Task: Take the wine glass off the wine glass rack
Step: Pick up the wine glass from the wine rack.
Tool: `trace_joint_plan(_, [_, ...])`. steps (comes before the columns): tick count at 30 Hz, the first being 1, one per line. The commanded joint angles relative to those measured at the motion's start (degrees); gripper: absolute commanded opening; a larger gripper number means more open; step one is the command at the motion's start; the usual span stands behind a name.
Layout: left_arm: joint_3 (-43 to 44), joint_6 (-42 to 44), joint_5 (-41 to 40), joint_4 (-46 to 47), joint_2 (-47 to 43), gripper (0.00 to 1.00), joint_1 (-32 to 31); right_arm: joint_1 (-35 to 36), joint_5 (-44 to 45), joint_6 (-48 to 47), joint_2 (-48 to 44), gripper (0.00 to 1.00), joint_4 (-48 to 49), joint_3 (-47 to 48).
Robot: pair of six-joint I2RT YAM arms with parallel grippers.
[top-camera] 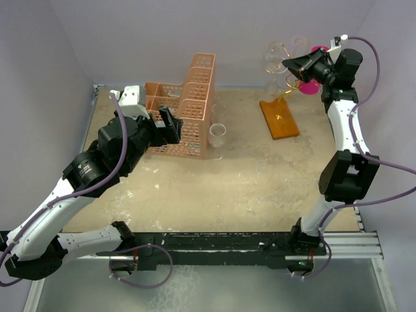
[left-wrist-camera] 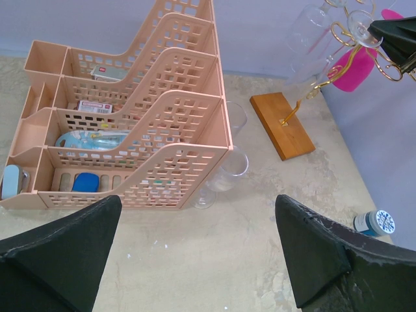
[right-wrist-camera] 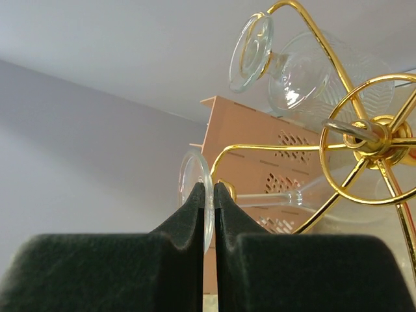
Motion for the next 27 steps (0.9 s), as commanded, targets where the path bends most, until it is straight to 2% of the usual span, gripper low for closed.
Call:
trace_joint_plan(1, [-0.17, -0.45, -0.46, 2.38, -1.17, 0.99, 0.24, -0.37, 0.4, -1.24, -0.13, 0.0, -1.81, 4.67])
trace_joint_plan(11, [-0.26, -0.71, 0.15, 2.66, -0.91, 0.99, 0.24, -0.55, 0.67, -5.28, 2.46, 0.0, -9.68, 12.35])
trace_joint_plan(27, [-0.56, -1.01, 0.13, 2.65, -1.26, 0.99, 0.24, -0.1, 1.85, -4.72, 2.59, 0.0, -11.51, 13.87])
